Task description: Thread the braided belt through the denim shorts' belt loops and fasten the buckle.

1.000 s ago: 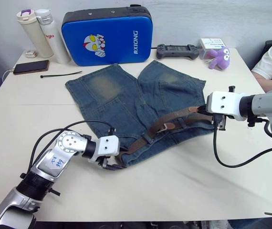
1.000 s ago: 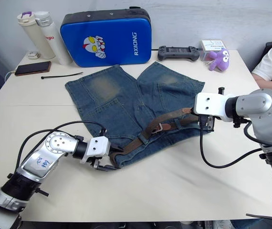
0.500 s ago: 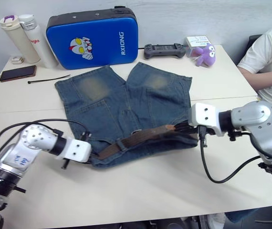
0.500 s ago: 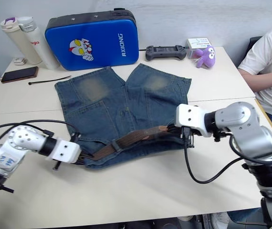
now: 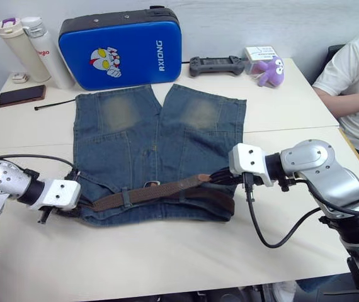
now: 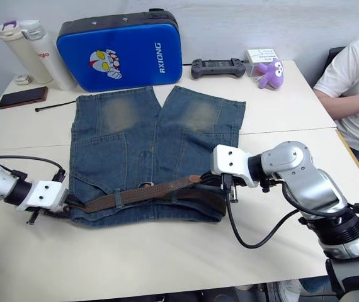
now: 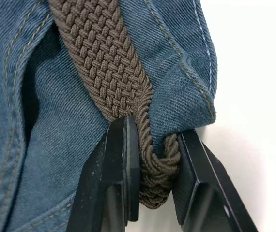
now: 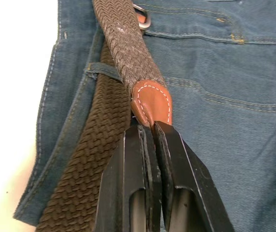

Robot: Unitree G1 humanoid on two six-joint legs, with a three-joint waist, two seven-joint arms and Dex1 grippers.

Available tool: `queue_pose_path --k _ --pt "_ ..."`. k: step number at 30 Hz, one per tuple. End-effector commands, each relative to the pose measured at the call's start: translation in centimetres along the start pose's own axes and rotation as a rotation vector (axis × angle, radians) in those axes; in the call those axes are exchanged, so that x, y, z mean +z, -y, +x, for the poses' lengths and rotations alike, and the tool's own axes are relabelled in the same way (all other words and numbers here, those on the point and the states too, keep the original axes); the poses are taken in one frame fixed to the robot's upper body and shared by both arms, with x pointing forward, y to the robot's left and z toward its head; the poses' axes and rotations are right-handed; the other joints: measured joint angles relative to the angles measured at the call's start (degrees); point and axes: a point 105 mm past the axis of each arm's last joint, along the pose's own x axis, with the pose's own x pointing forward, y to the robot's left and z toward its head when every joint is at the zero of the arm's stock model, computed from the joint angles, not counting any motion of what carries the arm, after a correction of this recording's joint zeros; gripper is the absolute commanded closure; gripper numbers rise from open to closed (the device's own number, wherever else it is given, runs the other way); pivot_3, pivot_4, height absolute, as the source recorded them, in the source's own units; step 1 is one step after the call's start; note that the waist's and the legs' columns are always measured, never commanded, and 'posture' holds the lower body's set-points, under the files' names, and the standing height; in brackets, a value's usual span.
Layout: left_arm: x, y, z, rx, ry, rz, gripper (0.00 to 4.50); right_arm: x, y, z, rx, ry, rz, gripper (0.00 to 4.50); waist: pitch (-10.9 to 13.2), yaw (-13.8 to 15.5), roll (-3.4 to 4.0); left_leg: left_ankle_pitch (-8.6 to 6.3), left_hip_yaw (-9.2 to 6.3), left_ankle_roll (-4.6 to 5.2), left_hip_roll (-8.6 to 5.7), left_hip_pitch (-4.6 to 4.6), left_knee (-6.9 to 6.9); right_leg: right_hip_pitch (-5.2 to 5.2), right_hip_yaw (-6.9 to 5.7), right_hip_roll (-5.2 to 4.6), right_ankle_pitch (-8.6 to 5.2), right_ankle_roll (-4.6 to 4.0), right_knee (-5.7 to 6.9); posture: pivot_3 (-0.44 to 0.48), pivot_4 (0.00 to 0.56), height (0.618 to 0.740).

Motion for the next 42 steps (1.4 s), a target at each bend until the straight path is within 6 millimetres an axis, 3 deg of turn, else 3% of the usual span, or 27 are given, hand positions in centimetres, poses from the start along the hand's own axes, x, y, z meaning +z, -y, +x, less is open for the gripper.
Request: queue_pose_path --k 1,4,7,9,13,20,24,31,35,36,42 --pt "-0.9 -0.3 -3.4 0.095 -0.02 -0.2 1.3 1.0 1.3 -0.8 -0.061 0.023 -0.039 4.5 0.0 -0.01 0.0 0.0 -0.01 0.0 0.0 -0.01 0.0 -0.01 0.0 0.0 0.0 0.0 0.0 0.0 0.15 0.74" --pt "0.5 -1.3 -5.9 0.204 0.073 -0.292 0.03 2.3 2.1 -0.2 -0.081 0.057 -0.065 4.5 0.01 0.21 -0.02 0.0 -0.01 0.0 -0.01 -0.01 0.0 -0.01 -0.01 -0.01 0.0 0.0 -0.01 0.0 0.15 0.74" --pt "3.5 -2.2 -7.9 0.288 0.255 -0.355 0.03 3.6 2.9 0.9 -0.105 0.081 -0.082 4.5 0.03 0.25 -0.05 0.0 -0.04 0.0 -0.01 -0.07 0.05 -0.03 -0.03 -0.02 0.0 0.0 0.0 0.0 0.15 0.74" --pt "6.0 -2.4 -8.2 0.307 0.362 -0.365 0.03 4.4 3.4 1.6 -0.124 0.093 -0.081 4.5 0.02 0.26 -0.05 0.0 -0.11 -0.01 -0.01 -0.13 0.04 -0.05 -0.07 -0.02 0.0 0.0 0.06 0.0 0.15 0.74" --pt "12.0 -2.6 -5.7 0.314 0.518 -0.321 0.03 5.5 3.7 3.0 -0.132 0.098 -0.052 4.5 0.03 1.04 -0.06 -0.03 -0.13 0.0 -0.04 -0.15 0.06 -0.04 -0.07 -0.05 0.01 0.01 0.16 0.0 0.15 0.74" --pt "18.4 -4.4 -0.5 0.457 0.518 -0.258 0.03 5.1 4.1 3.7 -0.187 0.0 0.06 4.5 0.0 1.68 -0.15 0.0 -0.22 -0.04 -0.13 -0.23 0.22 -0.05 -0.07 -0.04 0.03 0.06 0.26 0.0 0.15 0.74" --pt "18.8 -5.8 0.3 0.588 0.416 -0.217 0.03 5.4 3.7 3.8 -0.201 -0.019 0.091 4.5 0.0 1.15 -0.15 0.11 -0.17 -0.24 -0.13 -0.24 0.16 -0.1 -0.01 0.01 0.03 0.06 0.25 0.0 0.15 0.74" --pt "18.1 -6.4 1.6 0.615 0.312 -0.113 0.03 5.6 3.6 3.5 -0.226 -0.029 0.107 4.5 0.0 1.53 -0.15 0.2 -0.19 -0.4 -0.12 -0.19 0.09 -0.12 0.0 0.02 0.03 0.05 0.18 0.0 0.15 0.74" --pt "19.3 -6.5 2.4 0.587 0.382 -0.105 1.12 5.7 3.4 3.2 -0.228 -0.022 0.121 4.5 0.0 1.72 -0.15 0.2 -0.21 -0.4 -0.14 -0.24 0.11 -0.12 -0.01 0.0 0.03 0.06 0.17 0.0 0.15 0.74" --pt "19.5 -6.6 2.5 0.584 0.38 -0.091 1.64 5.7 3.4 3.2 -0.227 -0.023 0.124 4.5 0.0 1.73 -0.15 0.2 -0.21 -0.39 -0.14 -0.25 0.12 -0.11 -0.02 -0.01 0.03 0.06 0.16 0.0 0.15 0.74" --pt "18.9 -7.3 3.2 0.6 0.319 -0.025 1.64 5.6 3.3 3.0 -0.238 -0.027 0.136 4.5 0.0 1.44 -0.15 0.2 -0.21 -0.39 -0.14 -0.24 0.12 -0.12 -0.02 0.0 0.03 0.06 0.13 0.0 0.15 0.74"
